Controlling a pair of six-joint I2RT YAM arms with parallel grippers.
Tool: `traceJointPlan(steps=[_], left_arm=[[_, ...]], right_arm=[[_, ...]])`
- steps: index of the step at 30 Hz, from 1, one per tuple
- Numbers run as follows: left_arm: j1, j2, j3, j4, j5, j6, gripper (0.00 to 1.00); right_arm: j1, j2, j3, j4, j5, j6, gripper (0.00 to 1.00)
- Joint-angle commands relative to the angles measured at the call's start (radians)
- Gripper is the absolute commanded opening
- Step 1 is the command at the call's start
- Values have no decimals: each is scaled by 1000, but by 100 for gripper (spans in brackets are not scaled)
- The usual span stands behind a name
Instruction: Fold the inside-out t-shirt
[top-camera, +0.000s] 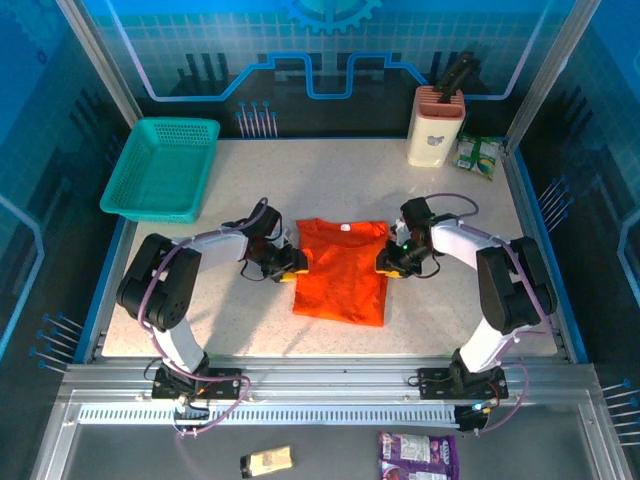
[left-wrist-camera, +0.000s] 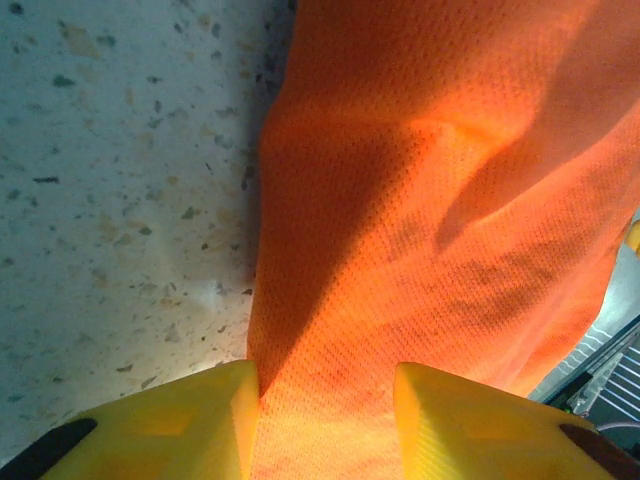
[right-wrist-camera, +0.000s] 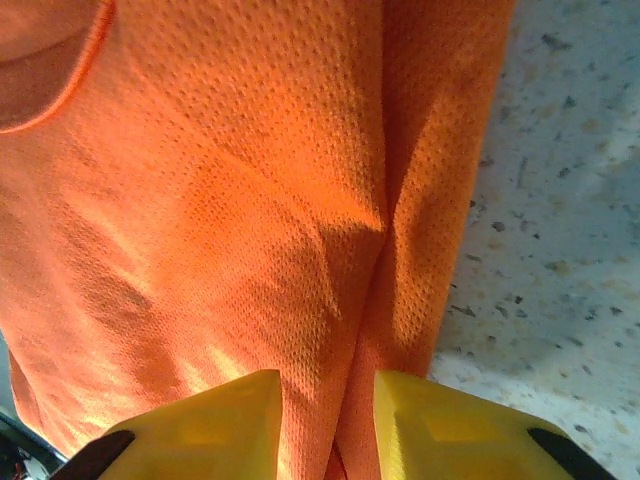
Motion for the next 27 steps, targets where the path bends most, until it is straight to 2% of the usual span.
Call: traceJointPlan(steps=[1, 7, 10, 11, 15, 19, 23, 27], left_arm=[[0, 19, -10, -2, 26, -1, 41], [-1, 18, -23, 1, 32, -1, 40], [-1, 14, -31, 19, 45, -10, 34], [-1, 9, -35, 27, 50, -13, 31], [-1, -24, -35, 31, 43, -33, 11], [-1, -81, -31, 1, 40, -31, 0], [-1, -91, -37, -11, 60, -25, 0], [-2, -45, -54, 9, 85, -17, 0]], right_arm=[[17, 18, -21, 47, -45, 27, 31], [29, 9, -33, 41, -39, 37, 29], [36, -1, -33, 32, -35, 42, 26], [38, -6, -33, 31, -30, 45, 23], [44, -42, -17, -13, -3, 52, 1], [59, -152, -5, -121, 62, 55, 0], [54, -206, -47, -182, 112, 56, 0], [35, -175, -141, -110, 129, 69, 0]])
